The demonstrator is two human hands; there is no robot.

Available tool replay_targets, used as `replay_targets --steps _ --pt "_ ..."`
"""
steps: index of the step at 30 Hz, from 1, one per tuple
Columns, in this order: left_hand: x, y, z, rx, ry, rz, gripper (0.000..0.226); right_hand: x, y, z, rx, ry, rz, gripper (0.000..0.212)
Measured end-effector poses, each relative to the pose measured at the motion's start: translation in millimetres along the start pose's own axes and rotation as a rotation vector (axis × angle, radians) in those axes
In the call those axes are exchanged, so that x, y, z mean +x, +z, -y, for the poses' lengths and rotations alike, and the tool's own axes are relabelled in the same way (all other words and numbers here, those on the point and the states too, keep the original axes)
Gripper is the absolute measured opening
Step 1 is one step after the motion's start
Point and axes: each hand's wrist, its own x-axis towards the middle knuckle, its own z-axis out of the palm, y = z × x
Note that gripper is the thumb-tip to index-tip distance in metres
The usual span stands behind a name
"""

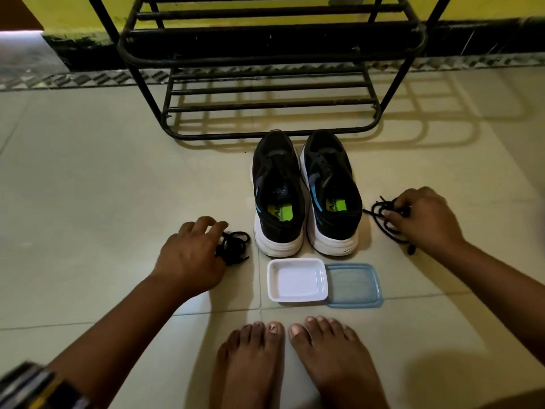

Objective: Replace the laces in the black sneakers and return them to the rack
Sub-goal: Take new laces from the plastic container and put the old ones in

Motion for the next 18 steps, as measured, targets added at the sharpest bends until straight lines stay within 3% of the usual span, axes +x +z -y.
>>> replay_targets --steps 3,5,8,10,14,16,18 --pt "-2.7 0.4 -14.2 -0.067 0.113 -0.094 0.049 7.6 -0.4 -20.2 -0.249 0.075 0.178 0.084" --pt "-5.5 3.0 -23.8 -0.091 0.166 -0.121 0.045 7.8 5.3 -29.3 -0.337 0.091 0.338 0.102" --pt "-9.5 7.6 -33.4 -0.089 0.24 -0.095 0.04 -1.6 17.8 -34.8 -0.397 0.077 0.402 0.088" --pt "-11.0 12.1 -34.3 -0.084 0.277 -0.078 0.039 -8.5 24.9 -35.0 -0.401 0.021 0.286 0.066" --pt "-14.9 18.3 -36.7 -0.101 0.299 -0.079 0.036 -23.3 36.3 -30.0 -0.479 -0.288 0.014 0.019" --pt "-15.2 19.3 -38.2 -0.116 0.309 -0.082 0.036 -29.3 37.1 -26.4 -0.483 -0.357 -0.044 0.027" --pt "-14.4 18.6 -38.9 -0.107 0.319 -0.088 0.036 -32.1 34.4 -19.8 -0.514 -0.37 0.002 0.031"
